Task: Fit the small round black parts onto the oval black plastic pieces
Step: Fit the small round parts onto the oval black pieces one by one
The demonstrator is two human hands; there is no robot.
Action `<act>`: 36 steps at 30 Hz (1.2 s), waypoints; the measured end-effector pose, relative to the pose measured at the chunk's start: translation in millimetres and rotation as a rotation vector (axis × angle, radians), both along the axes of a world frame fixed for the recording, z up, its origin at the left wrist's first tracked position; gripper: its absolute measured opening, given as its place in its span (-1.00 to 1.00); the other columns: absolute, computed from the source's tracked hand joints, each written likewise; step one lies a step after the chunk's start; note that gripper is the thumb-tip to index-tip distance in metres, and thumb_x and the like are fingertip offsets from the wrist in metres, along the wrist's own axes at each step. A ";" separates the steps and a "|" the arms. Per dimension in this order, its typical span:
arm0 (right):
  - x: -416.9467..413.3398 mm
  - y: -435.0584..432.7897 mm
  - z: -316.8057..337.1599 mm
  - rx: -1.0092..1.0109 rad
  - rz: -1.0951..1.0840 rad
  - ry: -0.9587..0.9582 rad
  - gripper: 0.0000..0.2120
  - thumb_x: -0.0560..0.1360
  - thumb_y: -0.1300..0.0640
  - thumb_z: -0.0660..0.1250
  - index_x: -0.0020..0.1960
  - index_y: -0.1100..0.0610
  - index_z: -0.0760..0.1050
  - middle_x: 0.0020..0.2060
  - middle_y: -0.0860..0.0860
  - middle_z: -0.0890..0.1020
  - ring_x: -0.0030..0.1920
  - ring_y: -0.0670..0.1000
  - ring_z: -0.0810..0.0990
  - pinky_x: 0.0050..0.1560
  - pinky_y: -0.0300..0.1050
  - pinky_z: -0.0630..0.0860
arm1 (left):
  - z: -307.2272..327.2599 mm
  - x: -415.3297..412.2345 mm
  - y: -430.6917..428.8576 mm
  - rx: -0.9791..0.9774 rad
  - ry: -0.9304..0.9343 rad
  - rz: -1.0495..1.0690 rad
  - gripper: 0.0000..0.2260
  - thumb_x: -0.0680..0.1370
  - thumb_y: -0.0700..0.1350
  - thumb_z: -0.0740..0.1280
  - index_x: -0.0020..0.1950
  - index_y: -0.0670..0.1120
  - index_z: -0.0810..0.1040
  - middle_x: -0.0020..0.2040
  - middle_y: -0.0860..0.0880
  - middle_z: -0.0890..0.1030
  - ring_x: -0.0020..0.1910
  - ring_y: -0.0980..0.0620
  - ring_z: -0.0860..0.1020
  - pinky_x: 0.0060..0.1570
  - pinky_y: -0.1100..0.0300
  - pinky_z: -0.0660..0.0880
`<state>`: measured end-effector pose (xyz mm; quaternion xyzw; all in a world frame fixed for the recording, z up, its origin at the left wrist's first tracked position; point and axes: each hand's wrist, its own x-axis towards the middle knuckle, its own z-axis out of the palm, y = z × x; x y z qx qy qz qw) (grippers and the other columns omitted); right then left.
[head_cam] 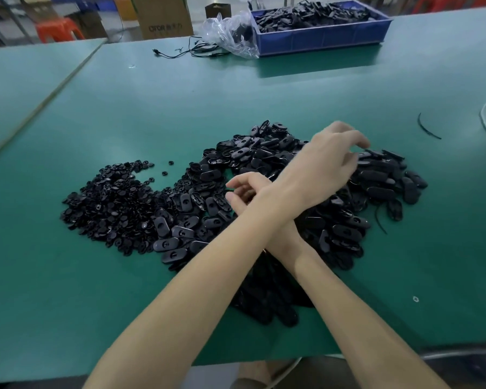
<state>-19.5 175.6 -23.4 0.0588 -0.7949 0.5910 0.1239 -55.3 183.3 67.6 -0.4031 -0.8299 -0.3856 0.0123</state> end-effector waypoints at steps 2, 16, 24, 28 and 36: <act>1.7 -1.0 0.6 0.008 0.075 -0.001 -0.82 0.60 0.34 0.39 0.20 0.28 0.53 -0.08 -0.04 0.58 -0.08 -0.30 0.57 -0.03 -0.46 0.47 | 2.8 -2.4 -22.8 0.088 0.058 0.052 -0.77 0.66 -0.27 0.28 0.25 -0.14 0.65 0.30 -0.06 0.56 0.02 0.14 0.58 0.17 0.24 0.53; -3.2 -4.4 4.2 0.520 -0.072 0.012 -0.78 0.61 -0.01 0.43 0.21 0.03 0.70 0.11 -0.10 0.61 0.26 -0.03 0.33 0.43 -0.05 0.28 | -49.3 -49.2 -215.6 -0.245 0.002 0.747 -0.75 0.65 -0.19 0.35 0.32 -0.17 0.58 0.18 -0.13 0.61 0.16 -0.13 0.56 0.30 -0.07 0.48; -2.9 -4.7 7.5 0.465 -0.090 0.002 -0.89 0.61 0.06 0.44 0.10 0.03 0.71 0.06 -0.13 0.64 0.19 -0.09 0.34 0.39 -0.08 0.33 | -63.0 -51.4 -235.1 -0.333 0.028 0.764 -0.84 0.64 0.07 0.37 0.13 0.06 0.68 0.04 0.03 0.52 0.17 -0.04 0.40 0.07 0.10 0.08; -1.1 -3.2 13.8 0.361 -0.117 -0.005 -0.91 0.62 0.17 0.42 0.04 0.10 0.71 0.03 -0.08 0.66 0.18 -0.04 0.42 0.22 -0.39 0.33 | -64.6 -48.4 -235.0 -0.293 0.056 0.744 -0.85 0.61 0.11 0.39 0.05 0.08 0.66 -0.03 0.08 0.52 0.07 0.05 0.38 0.01 0.13 0.04; 3.4 -3.5 20.8 0.111 -0.172 -0.014 -0.89 0.66 0.17 0.37 0.07 0.04 0.67 -0.06 -0.09 0.66 -0.05 -0.09 0.58 0.03 -0.28 0.50 | -66.2 -46.5 -233.1 -0.264 0.069 0.785 -0.85 0.57 0.08 0.45 -0.10 0.03 0.60 -0.09 0.06 0.54 0.06 -0.01 0.45 0.03 0.08 0.06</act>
